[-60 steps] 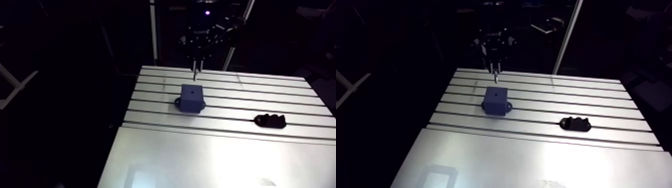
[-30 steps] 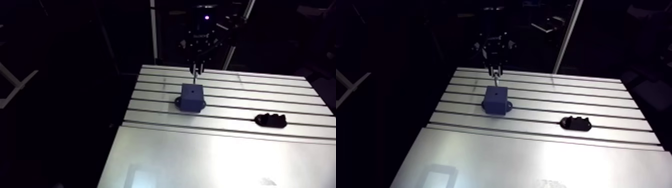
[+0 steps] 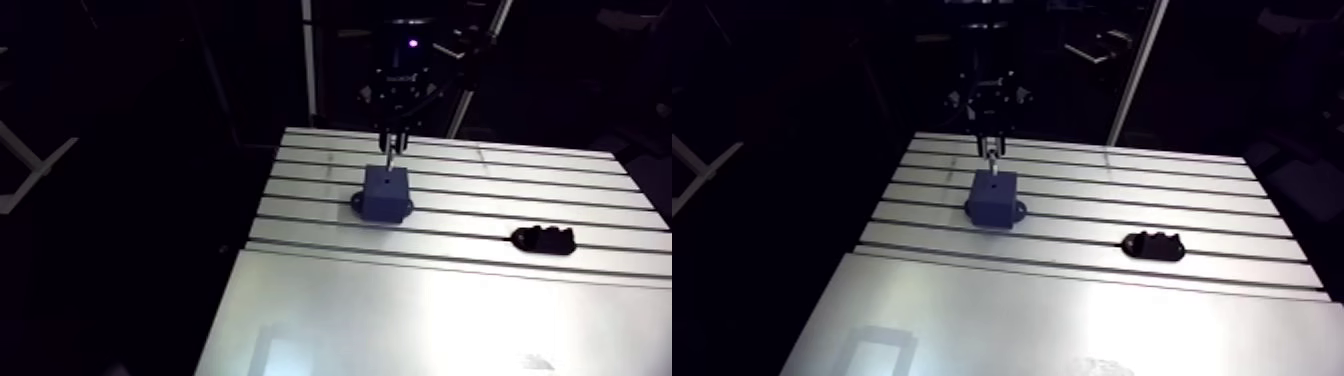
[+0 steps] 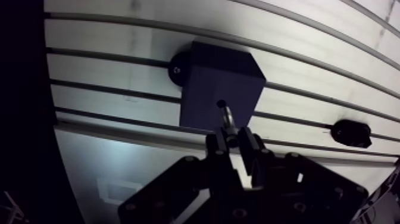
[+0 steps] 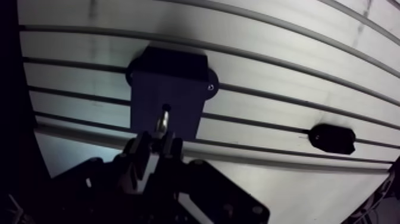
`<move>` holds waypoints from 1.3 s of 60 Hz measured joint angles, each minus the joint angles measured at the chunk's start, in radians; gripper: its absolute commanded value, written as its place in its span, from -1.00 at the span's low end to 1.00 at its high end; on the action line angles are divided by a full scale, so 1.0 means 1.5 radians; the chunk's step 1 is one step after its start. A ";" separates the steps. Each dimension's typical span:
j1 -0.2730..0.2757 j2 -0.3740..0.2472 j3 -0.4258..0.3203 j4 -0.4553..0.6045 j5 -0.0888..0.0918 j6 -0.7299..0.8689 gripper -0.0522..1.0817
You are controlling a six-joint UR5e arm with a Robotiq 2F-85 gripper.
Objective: Pick up the M10 bolt and insert it into the hole until fully seated.
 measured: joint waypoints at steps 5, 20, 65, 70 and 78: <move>0.000 0.001 0.001 -0.001 0.000 0.000 0.99; 0.001 0.003 0.004 -0.003 0.000 0.001 0.99; 0.001 0.006 0.017 -0.022 0.000 0.000 0.99; 0.001 0.006 0.019 -0.022 0.000 0.000 0.99; 0.001 0.006 0.021 -0.022 -0.001 0.000 0.99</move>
